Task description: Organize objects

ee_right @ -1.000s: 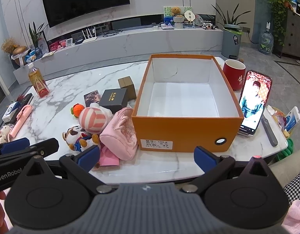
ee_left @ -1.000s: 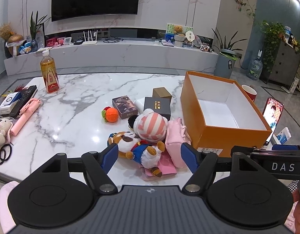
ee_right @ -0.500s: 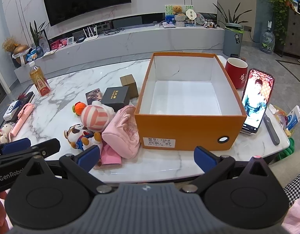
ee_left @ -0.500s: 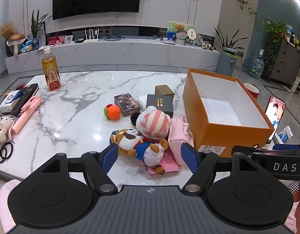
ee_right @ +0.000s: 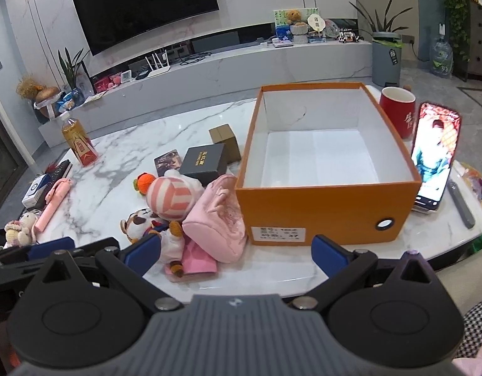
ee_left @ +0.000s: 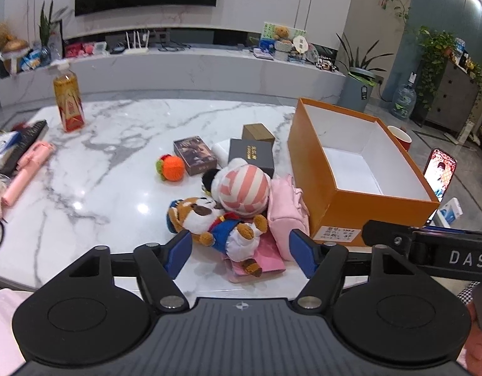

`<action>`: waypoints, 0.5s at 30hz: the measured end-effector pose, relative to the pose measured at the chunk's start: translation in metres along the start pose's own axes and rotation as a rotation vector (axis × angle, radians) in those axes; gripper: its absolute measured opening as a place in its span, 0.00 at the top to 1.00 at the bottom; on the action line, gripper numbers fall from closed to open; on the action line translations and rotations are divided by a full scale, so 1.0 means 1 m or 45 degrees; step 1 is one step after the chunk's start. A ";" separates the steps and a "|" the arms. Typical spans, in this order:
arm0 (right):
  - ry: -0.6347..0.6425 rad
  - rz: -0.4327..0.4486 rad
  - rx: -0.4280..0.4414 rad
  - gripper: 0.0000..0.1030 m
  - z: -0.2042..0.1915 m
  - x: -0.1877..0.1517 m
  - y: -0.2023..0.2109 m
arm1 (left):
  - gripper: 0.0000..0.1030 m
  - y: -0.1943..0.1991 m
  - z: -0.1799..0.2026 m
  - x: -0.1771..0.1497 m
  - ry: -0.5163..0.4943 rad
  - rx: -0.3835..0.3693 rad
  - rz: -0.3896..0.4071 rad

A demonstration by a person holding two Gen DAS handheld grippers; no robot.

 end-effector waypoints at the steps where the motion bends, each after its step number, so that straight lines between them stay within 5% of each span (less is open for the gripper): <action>1: -0.002 -0.002 0.006 0.05 -0.001 0.000 -0.002 | 0.27 -0.003 -0.001 0.000 -0.002 -0.011 -0.005; 9: -0.007 -0.084 0.064 0.39 -0.012 0.004 -0.035 | 0.47 -0.029 -0.014 0.004 0.057 -0.095 -0.086; 15: 0.067 -0.118 0.123 0.40 -0.035 0.015 -0.063 | 0.47 -0.060 -0.044 -0.003 0.219 -0.057 -0.195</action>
Point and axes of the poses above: each gripper's, at about its wrist camera, not at the fingertips, and y roughly against the way its jaws point, z to its right, x to its top, the point moved 6 cm from there along -y, roughly the way its jaws point, and after that the axes turned 8 degrees about z, right-handed, at the moved point
